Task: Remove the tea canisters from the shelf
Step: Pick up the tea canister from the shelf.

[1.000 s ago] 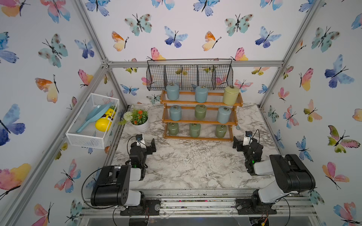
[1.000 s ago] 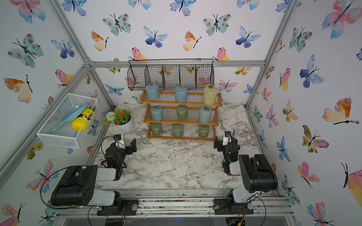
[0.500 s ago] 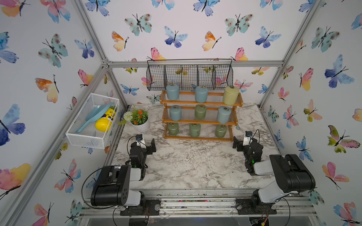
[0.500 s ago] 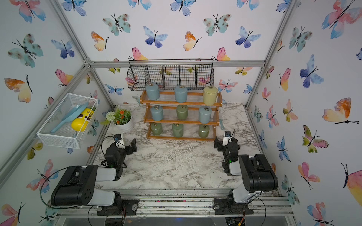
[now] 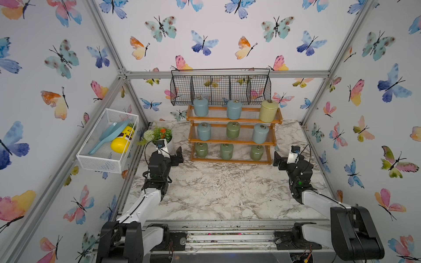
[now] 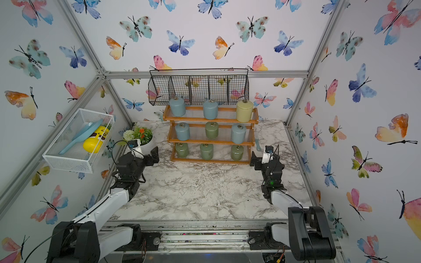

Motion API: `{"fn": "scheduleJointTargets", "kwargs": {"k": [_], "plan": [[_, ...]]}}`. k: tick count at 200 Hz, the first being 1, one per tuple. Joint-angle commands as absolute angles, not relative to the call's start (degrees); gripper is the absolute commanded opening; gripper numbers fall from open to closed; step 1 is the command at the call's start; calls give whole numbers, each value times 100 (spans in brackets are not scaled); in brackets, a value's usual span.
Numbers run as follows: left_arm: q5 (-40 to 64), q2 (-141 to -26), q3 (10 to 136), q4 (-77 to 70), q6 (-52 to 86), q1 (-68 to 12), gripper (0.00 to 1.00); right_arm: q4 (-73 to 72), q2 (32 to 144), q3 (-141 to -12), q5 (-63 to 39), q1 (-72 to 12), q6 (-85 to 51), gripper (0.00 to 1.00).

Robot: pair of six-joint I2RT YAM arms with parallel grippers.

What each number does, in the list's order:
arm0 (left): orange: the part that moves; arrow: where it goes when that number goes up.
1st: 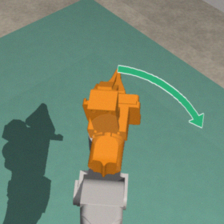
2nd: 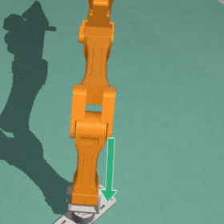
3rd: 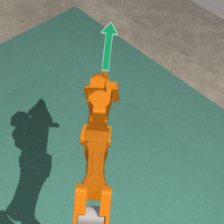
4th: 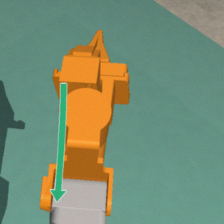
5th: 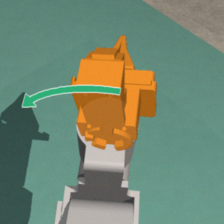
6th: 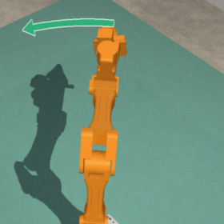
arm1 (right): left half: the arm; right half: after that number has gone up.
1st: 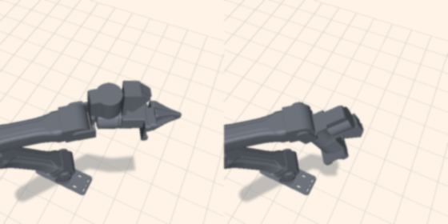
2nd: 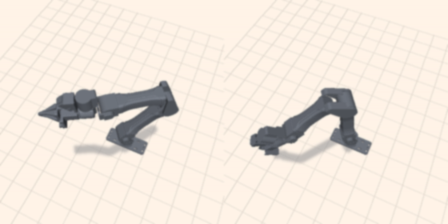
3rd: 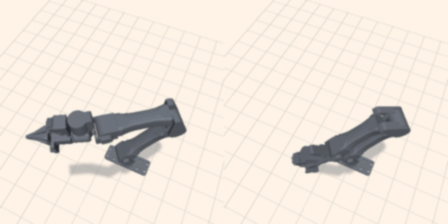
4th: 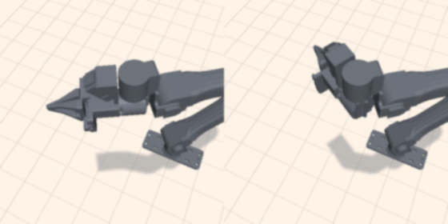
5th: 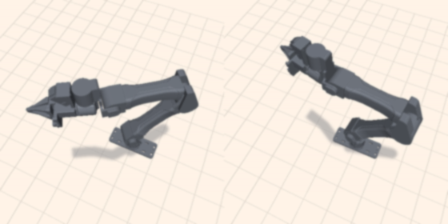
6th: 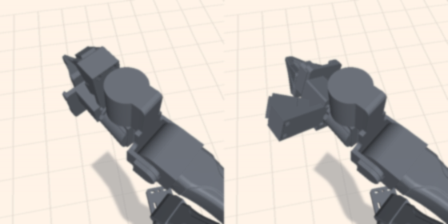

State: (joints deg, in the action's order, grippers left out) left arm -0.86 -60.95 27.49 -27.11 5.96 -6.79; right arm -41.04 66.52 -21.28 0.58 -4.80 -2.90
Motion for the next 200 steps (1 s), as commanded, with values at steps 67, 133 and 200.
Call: {"fn": "scheduleJointTargets", "kwargs": {"k": [67, 133, 200], "plan": [[379, -4481, 2521, -1006, 893, -1616, 98, 85, 5925, -4775, -1253, -448, -423, 100], [273, -4553, 2337, -1054, 781, -2208, 98, 680, 7027, -6999, -2050, -451, -205, 100], [375, -4472, 2047, -1149, 797, -2361, 98, 1439, 8207, -8816, -2468, -458, -69, 100]]}}
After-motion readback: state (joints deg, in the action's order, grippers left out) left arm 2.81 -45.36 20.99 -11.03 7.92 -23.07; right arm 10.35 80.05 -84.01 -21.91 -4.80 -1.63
